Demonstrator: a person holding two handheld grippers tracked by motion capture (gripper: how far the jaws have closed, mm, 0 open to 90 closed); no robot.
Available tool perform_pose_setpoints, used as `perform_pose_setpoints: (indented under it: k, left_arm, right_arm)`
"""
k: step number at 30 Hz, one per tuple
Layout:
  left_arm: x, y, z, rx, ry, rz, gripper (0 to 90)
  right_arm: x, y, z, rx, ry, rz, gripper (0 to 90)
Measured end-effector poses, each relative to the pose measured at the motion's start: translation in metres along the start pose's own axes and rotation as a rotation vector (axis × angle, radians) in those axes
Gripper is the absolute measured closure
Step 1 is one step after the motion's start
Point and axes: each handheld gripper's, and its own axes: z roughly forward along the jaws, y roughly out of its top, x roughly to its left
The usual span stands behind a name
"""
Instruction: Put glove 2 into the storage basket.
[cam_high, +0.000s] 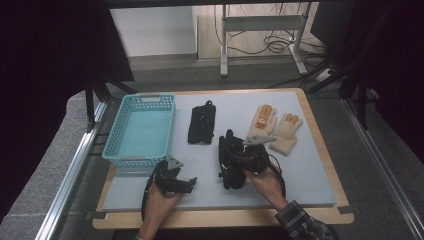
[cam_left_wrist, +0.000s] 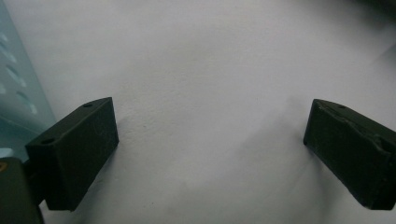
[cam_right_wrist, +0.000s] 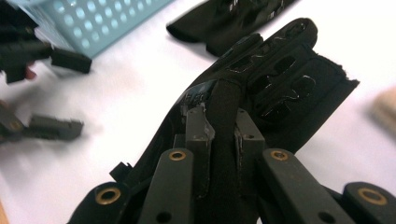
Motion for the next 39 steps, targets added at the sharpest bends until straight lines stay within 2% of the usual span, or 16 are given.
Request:
perform_pose_setpoints:
  k: [2,4,7,10,17,26,29,34,39]
  left_arm:
    - [0.000,0.000,0.000,0.000,0.000,0.000,3.3]
    - [0.000,0.000,0.000,-0.001,0.000,0.000,3.3]
    - [0.000,0.000,0.000,-0.001,0.000,0.000,3.4]
    - [0.000,0.000,0.000,0.000,0.000,0.000,3.3]
    - [0.000,0.000,0.000,0.000,0.000,-0.001,3.4]
    - [0.000,0.000,0.000,0.000,-0.001,0.000,3.4]
    - [0.000,0.000,0.000,0.000,-0.001,0.000,3.4]
    - [0.000,0.000,0.000,-0.001,-0.001,-0.001,3.4]
    - [0.000,0.000,0.000,-0.001,-0.001,-0.001,3.4]
  right_arm:
    - [0.000,-0.010,0.005,0.021,0.009,0.013,75.3]
    - [0.000,-0.014,0.008,0.026,0.002,0.007,64.1]
    - [-0.007,-0.012,0.005,0.021,-0.017,-0.007,53.3]
    - [-0.019,-0.006,-0.002,0.006,-0.020,-0.005,49.7]
    - [-0.029,0.002,-0.005,0.001,-0.017,-0.033,47.0]
    - [-0.028,0.022,-0.001,0.003,-0.020,-0.068,42.7]
    - [-0.032,0.025,0.005,0.012,-0.030,-0.064,43.0]
    - [-0.036,0.030,0.019,0.026,-0.015,-0.058,45.3]
    - [-0.035,0.043,0.039,0.035,0.004,-0.064,49.2]
